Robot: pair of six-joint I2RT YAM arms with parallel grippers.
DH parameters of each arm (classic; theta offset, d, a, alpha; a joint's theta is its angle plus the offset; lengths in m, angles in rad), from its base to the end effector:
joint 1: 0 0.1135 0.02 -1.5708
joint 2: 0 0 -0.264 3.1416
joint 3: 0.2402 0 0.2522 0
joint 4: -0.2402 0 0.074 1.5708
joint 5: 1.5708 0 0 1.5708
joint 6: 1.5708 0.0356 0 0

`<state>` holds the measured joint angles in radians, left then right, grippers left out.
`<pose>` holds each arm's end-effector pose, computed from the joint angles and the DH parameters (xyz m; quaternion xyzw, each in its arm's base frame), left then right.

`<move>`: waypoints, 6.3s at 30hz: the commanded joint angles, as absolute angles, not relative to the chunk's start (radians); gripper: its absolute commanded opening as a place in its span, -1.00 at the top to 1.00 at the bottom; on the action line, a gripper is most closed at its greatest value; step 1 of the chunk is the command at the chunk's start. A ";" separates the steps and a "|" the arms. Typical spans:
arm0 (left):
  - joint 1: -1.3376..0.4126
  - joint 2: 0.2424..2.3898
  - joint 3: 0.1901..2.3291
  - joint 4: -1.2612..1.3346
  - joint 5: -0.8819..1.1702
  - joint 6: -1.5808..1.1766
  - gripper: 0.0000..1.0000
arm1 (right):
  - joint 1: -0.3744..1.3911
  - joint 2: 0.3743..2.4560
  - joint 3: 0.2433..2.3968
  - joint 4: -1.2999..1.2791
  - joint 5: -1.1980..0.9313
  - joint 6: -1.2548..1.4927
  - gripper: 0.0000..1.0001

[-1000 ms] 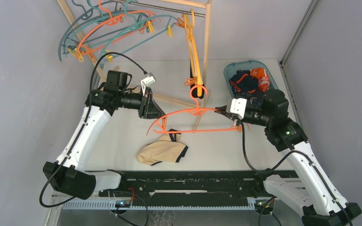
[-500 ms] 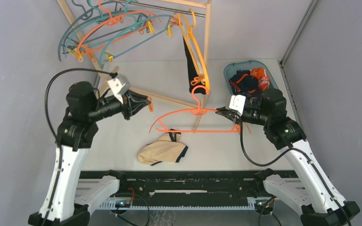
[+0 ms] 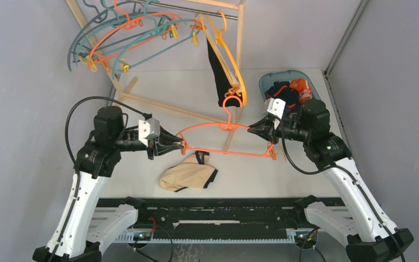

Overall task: Remove the underwear clipped to the hanger
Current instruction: Remove the underwear from the hanger, then place the hanger on the clothesline.

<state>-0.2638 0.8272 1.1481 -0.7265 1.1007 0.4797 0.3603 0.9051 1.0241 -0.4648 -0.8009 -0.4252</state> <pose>0.1246 -0.0665 0.4065 0.5266 0.5586 -0.3836 0.5133 0.1650 0.0895 0.3763 -0.4954 0.6103 0.3016 0.5395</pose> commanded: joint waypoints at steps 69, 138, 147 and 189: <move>-0.297 0.752 1.199 -1.044 1.013 0.885 -0.84 | 0.369 0.899 0.979 -0.419 -0.948 -0.561 1.00; -0.382 0.781 1.579 -1.127 -0.142 0.391 1.00 | 0.382 0.794 0.948 -0.420 -0.864 -0.584 -0.24; -0.381 0.991 1.775 -0.981 -0.201 0.314 1.00 | 0.363 0.798 0.947 -0.426 -0.871 -0.576 -0.24; -0.382 1.245 1.713 -0.552 -0.160 0.266 1.00 | 0.331 0.785 0.919 -0.416 -0.887 -0.581 -0.24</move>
